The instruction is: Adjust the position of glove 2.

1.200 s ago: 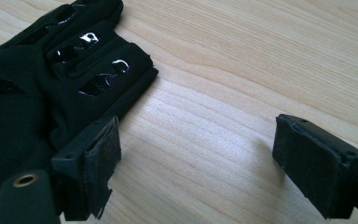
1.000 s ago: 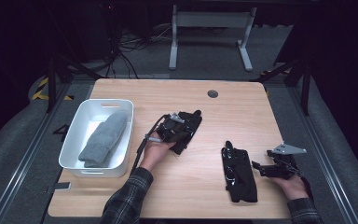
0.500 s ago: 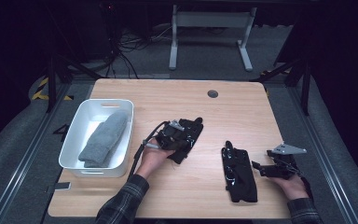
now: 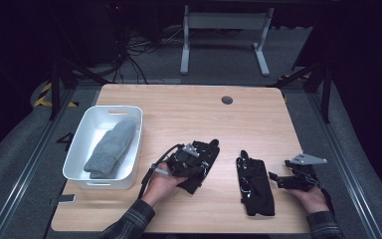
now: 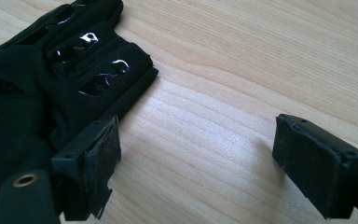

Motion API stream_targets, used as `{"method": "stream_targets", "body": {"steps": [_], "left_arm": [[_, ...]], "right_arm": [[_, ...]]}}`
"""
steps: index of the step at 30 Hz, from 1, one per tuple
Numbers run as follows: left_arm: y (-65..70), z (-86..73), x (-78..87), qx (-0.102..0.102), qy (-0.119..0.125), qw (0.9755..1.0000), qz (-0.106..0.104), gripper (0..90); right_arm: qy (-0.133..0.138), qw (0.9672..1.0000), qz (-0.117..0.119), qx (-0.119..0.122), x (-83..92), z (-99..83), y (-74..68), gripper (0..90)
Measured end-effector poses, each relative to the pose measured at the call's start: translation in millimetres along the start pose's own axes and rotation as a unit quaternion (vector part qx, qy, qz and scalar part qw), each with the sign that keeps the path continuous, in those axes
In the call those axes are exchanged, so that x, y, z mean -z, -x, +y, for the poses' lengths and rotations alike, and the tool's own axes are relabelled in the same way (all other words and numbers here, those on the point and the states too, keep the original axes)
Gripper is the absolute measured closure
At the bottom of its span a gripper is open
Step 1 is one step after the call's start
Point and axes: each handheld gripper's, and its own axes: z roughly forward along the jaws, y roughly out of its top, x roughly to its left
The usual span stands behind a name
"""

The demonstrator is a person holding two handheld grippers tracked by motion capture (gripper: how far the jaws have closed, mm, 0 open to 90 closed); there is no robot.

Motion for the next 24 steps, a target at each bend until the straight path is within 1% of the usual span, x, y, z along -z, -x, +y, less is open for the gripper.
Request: {"method": "stream_targets", "body": {"steps": [1,2,3,4,5,8,9,11,12,13,14,15,17,18,19,20,21,22,23,24], "left_arm": [[6.4,-3.0,0.5,-0.002,-0.003,1.0,-0.004,90.0],[6.4,-3.0,0.5,-0.002,-0.003,1.0,-0.004,90.0],[12.5,-5.4,0.8,-0.003,-0.005,1.0,-0.005,90.0],[12.5,-5.4,0.8,-0.003,-0.005,1.0,-0.005,90.0],[17.0,-6.6,0.8,-0.005,-0.006,0.9999,-0.006,90.0],[21.8,-7.2,3.0,-0.01,-0.007,0.9999,-0.007,89.9],[22.1,-6.7,6.0,-0.011,-0.001,0.9999,-0.011,89.9],[22.4,-5.4,15.3,-0.011,0.015,0.9998,-0.006,89.8],[22.1,-5.1,19.3,-0.011,0.022,0.9997,-0.002,89.8],[20.7,-5.2,25.6,-0.015,0.028,0.9994,0.015,89.8],[19.3,-6.1,29.4,-0.015,0.028,0.9988,0.036,89.8],[16.1,-7.6,32.4,-0.013,0.025,0.9985,0.047,89.8],[7.5,-12.4,35.1,0.005,0.029,0.9981,0.055,89.8],[1.0,-15.9,34.9,0.019,0.023,0.9974,0.066,89.8],[1.0,-15.9,34.9,0.019,0.023,0.9974,0.066,89.8],[-3.2,-17.8,34.6,0.025,0.023,0.9972,0.067,89.8],[-5.6,-18.8,34.5,0.03,0.023,0.997,0.067,89.8],[-7.7,-19.4,34.7,0.033,0.021,0.9971,0.066,89.8],[-8.9,-20.1,34.6,0.036,0.022,0.997,0.065,89.8],[-10.0,-20.5,34.6,0.037,0.021,0.997,0.064,89.8]], "right_arm": [[0.0,1.0,0.0,0.0,0.0,0.0,0.0,15.6],[0.0,1.0,0.0,0.0,0.0,0.0,0.0,15.6],[0.0,1.0,0.0,0.0,0.0,0.0,-0.1,15.6],[0.0,1.0,0.0,0.0,0.0,0.0,-0.1,15.6],[0.0,1.0,0.0,0.0,0.0,0.0,-0.1,15.6],[0.0,1.0,0.0,0.0,0.0,0.0,-0.1,15.6],[0.0,1.0,0.0,0.0,0.0,0.0,-0.1,15.6],[0.0,1.0,0.0,0.0,0.0,0.0,-0.1,15.6],[0.0,1.0,0.0,0.0,0.0,0.0,-0.1,15.6],[0.0,1.0,0.0,0.0,0.0,0.0,-0.1,15.6],[0.0,1.0,0.0,0.0,0.0,0.0,-0.1,15.6],[0.0,1.0,0.0,0.0,0.0,0.0,-0.1,15.7],[0.001,1.0,-0.001,0.001,0.3,-0.2,-0.5,17.2],[0.0,1.0,0.005,0.006,2.3,0.0,-1.8,23.5],[0.0,1.0,0.005,0.006,2.3,0.0,-1.8,23.5],[0.0,0.9999,0.006,0.012,3.4,0.1,-3.0,26.7],[-0.002,0.9998,0.004,0.019,6.2,0.4,-5.5,37.1],[0.002,0.9997,0.01,0.023,9.8,0.8,-7.6,43.8],[0.009,0.9996,0.013,0.025,13.7,1.4,-9.8,49.7],[0.013,0.9994,0.022,0.022,17.3,2.0,-11.8,58.8]]}}
